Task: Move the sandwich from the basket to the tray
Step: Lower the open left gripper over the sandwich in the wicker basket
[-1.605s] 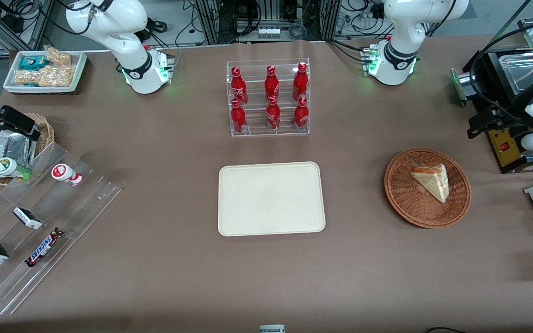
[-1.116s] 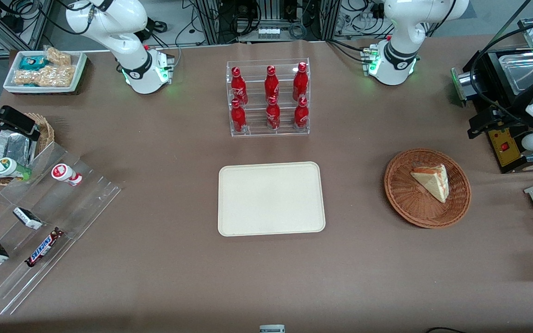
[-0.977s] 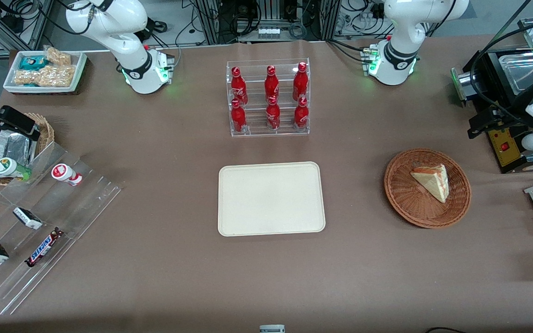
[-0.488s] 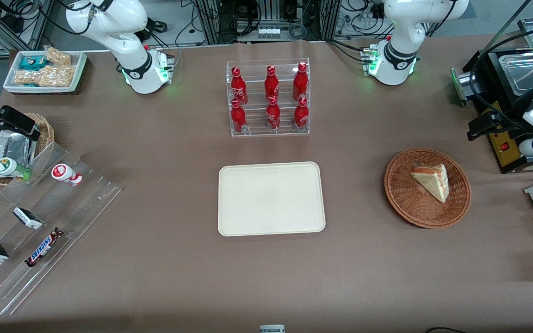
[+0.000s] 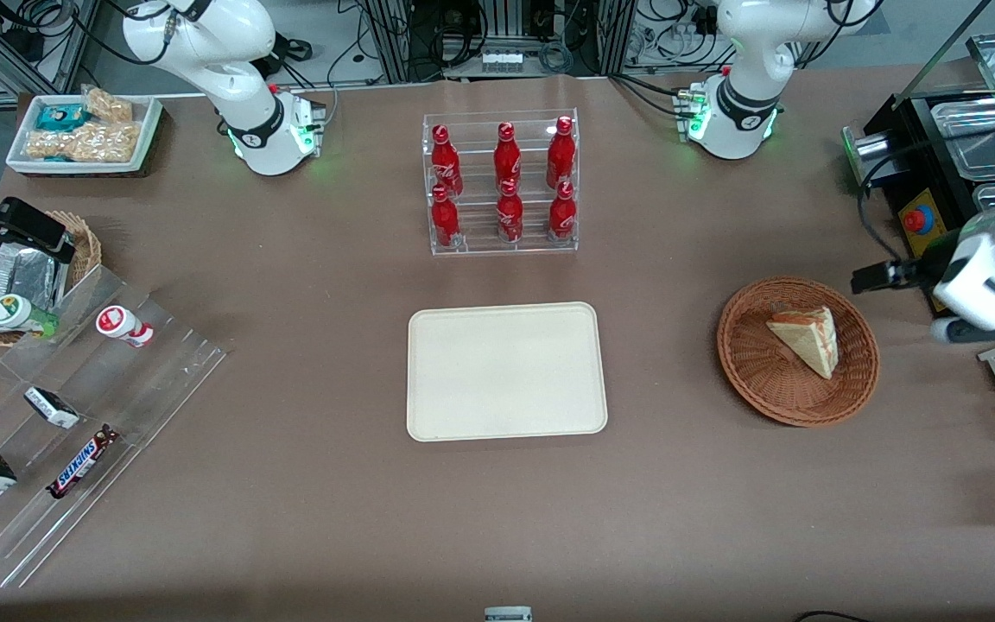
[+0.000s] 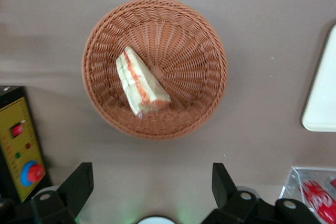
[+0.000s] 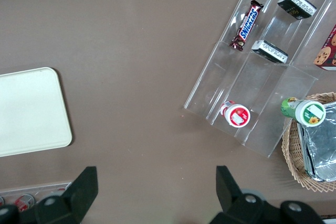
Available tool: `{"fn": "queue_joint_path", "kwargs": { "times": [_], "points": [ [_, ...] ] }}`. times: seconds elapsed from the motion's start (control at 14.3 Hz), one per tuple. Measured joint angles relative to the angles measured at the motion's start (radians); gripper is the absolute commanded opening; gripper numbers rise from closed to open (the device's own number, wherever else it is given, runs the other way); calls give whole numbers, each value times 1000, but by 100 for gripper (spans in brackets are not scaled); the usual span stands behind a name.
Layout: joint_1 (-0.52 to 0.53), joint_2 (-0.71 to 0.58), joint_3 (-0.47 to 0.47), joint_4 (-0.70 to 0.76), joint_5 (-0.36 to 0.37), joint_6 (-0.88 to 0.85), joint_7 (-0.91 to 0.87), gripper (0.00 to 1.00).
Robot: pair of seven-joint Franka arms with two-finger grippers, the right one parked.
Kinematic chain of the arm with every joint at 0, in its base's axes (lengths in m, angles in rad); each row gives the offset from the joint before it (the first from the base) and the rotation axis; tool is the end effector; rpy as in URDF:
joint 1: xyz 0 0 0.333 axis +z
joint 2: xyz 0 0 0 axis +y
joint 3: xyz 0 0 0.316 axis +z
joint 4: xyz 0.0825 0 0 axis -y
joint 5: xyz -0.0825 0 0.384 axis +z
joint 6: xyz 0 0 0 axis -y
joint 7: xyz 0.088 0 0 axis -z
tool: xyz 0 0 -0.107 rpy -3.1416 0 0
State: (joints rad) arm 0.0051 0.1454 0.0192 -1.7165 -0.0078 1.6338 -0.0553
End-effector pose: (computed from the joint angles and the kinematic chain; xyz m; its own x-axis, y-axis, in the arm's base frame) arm 0.5803 0.0128 0.4784 0.9708 0.0798 -0.2260 0.0801 -0.9968 -0.0078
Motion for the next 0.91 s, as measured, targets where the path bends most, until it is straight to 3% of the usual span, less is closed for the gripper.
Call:
{"fn": "queue_joint_path", "kwargs": {
  "times": [0.42, 0.91],
  "points": [
    [4, 5, 54, -286, 3, 340, -55, 100],
    [4, -27, 63, -521, 2, 618, -546, 100]
  ]
}}
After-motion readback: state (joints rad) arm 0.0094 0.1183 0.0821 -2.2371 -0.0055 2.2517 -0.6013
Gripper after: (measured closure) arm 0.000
